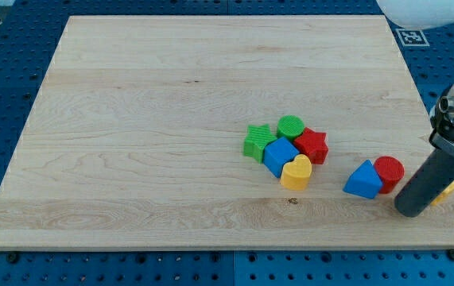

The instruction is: Push the triangle towards the group of blocks

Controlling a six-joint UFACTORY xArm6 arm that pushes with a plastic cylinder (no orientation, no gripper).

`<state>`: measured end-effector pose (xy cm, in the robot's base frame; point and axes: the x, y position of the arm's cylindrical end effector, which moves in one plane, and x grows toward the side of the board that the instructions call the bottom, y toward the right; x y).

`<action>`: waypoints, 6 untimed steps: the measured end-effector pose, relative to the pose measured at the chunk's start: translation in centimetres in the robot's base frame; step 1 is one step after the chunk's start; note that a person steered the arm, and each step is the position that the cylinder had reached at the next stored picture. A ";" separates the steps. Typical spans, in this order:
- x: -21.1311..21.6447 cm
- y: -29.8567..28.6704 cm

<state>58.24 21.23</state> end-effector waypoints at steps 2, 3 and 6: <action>-2.0 -6.5; -1.5 -5.2; -2.9 -2.1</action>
